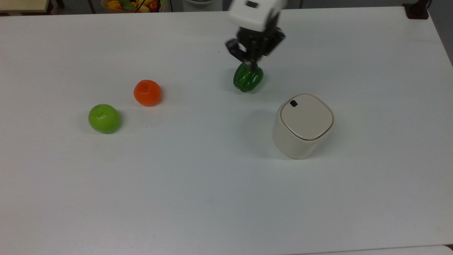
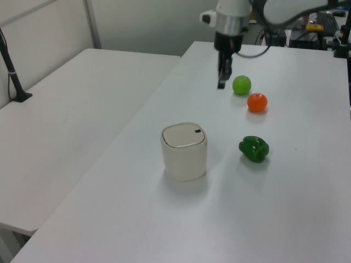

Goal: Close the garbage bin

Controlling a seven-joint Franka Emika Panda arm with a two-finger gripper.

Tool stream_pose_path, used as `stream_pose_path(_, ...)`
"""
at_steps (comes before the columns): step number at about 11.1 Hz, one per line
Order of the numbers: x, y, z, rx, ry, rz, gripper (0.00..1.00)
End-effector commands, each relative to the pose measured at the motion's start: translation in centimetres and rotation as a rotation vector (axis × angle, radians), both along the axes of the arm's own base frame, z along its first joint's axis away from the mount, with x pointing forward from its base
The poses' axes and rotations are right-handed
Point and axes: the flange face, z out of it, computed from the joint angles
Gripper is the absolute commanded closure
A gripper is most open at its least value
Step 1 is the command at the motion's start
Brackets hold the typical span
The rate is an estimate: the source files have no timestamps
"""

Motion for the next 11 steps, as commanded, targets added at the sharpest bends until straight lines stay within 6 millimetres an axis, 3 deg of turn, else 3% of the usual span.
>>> stream_pose_path(1,-1.4,-7.1,1.4,-0.046,0.089,-0.199,1.00)
stream_pose_path(4,-3.5,-13.5,2.8,-0.066,0.136,-0.329,1.00)
stream_pose_path(7,-5.9,-16.2,4.1,-0.058,0.126,-0.374,1.00)
stream_pose_path(8,-5.9,-17.3,4.5,-0.052,0.121,-0.396,0.86)
stream_pose_path(10,-5.9,-17.7,4.7,-0.051,0.117,-0.399,0.67)
stream_pose_path(11,-5.8,-17.7,4.8,-0.050,0.113,-0.399,0.16)
